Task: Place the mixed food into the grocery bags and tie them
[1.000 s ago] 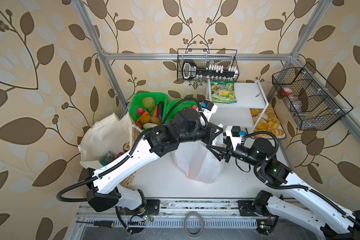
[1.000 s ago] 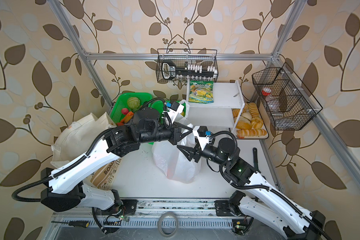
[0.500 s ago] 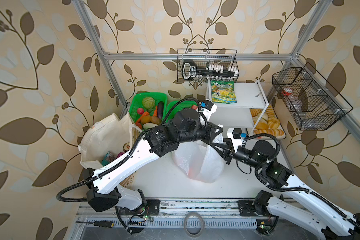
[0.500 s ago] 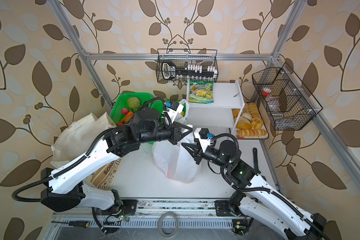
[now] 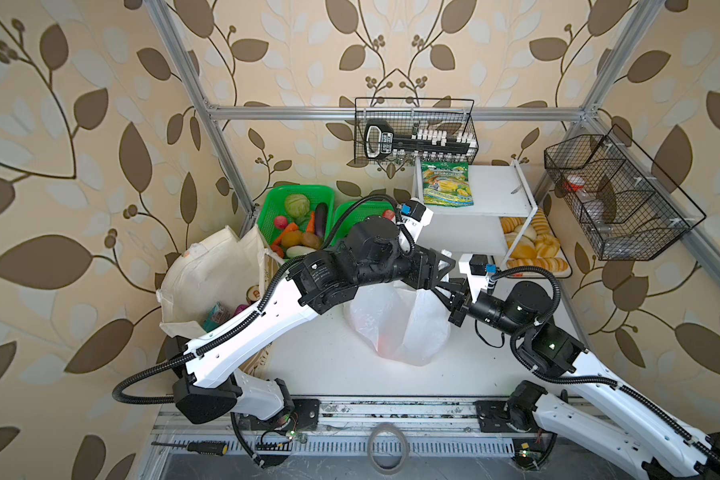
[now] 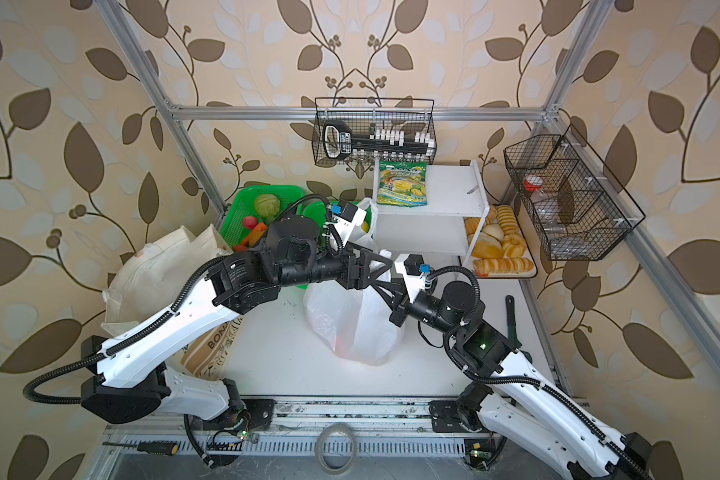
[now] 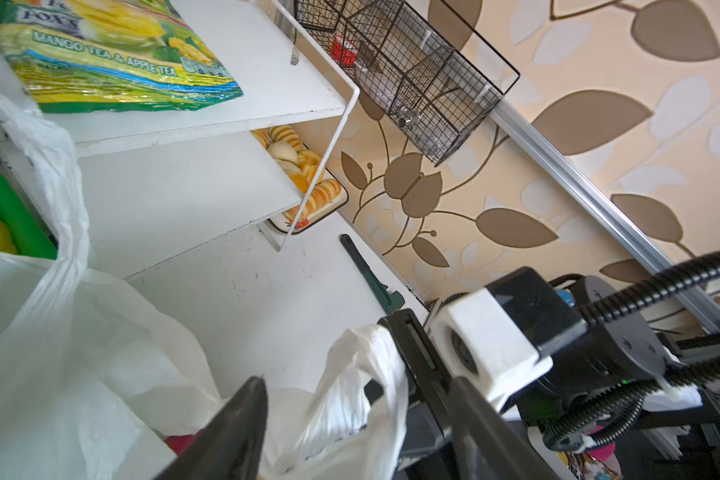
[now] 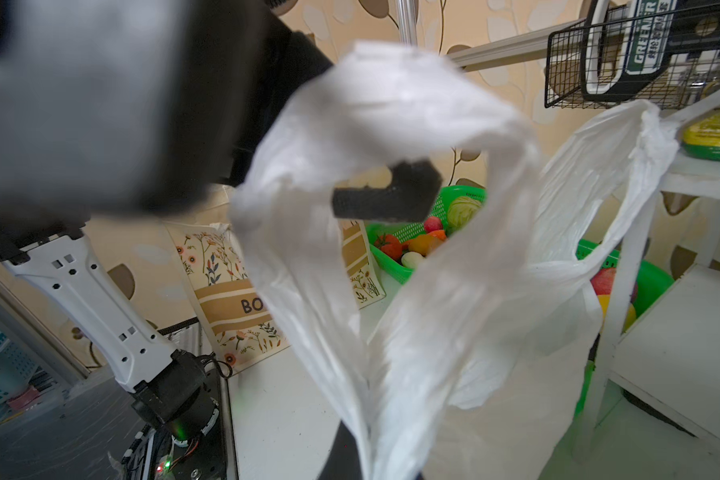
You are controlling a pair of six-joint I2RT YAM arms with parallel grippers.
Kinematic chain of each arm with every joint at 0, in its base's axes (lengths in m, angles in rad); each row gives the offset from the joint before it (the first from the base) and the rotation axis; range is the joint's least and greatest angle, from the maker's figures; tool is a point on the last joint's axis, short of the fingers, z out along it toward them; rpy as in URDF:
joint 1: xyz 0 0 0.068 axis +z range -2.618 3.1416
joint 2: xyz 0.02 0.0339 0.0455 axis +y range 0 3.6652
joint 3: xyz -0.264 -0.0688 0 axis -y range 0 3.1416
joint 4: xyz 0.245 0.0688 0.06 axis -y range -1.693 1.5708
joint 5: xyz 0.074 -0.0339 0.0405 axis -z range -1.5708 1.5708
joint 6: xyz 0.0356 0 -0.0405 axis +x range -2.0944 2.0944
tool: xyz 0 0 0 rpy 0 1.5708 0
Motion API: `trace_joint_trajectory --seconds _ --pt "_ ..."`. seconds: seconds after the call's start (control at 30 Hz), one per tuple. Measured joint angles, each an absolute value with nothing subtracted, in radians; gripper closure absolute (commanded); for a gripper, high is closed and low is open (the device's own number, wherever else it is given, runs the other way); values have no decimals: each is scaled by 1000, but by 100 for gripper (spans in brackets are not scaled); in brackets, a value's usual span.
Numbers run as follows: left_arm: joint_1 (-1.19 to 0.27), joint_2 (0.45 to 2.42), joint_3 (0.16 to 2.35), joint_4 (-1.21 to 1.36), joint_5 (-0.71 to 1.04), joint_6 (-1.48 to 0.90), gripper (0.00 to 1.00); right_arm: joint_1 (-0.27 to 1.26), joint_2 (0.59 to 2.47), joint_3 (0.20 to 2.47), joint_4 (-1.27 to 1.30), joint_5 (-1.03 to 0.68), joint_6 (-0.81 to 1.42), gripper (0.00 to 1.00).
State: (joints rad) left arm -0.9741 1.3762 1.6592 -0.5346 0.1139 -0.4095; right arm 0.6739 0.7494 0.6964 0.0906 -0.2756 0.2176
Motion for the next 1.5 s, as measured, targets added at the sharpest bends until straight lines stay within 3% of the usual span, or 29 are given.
trace_joint_trajectory --seconds 0.13,0.23,0.33,0.5,0.57,0.73,0.93,1.17,1.33,1.5 --pt "-912 1343 1659 -570 87 -410 16 665 724 675 94 -261 229 100" --pt "-768 1314 1639 -555 124 -442 18 665 716 664 101 -250 244 100" --pt "-664 1327 1633 -548 136 -462 26 665 715 660 106 -237 258 100" --pt "-662 1451 1675 -536 247 -456 40 665 695 643 120 -218 273 100" --pt "-662 1503 1678 -512 285 -454 40 665 685 635 125 -208 279 100" --pt "-668 1601 1678 -494 280 -473 30 665 667 626 126 -188 292 100" --pt "-669 1654 1690 -461 217 -471 31 665 662 626 123 -175 303 100" --pt "-675 1727 1766 -421 191 -444 47 665 649 626 115 -164 311 100" --pt "-675 1776 1811 -427 195 -433 80 665 644 626 104 -159 314 100" --pt "-676 1773 1820 -456 202 -436 88 654 633 626 82 -138 334 100"
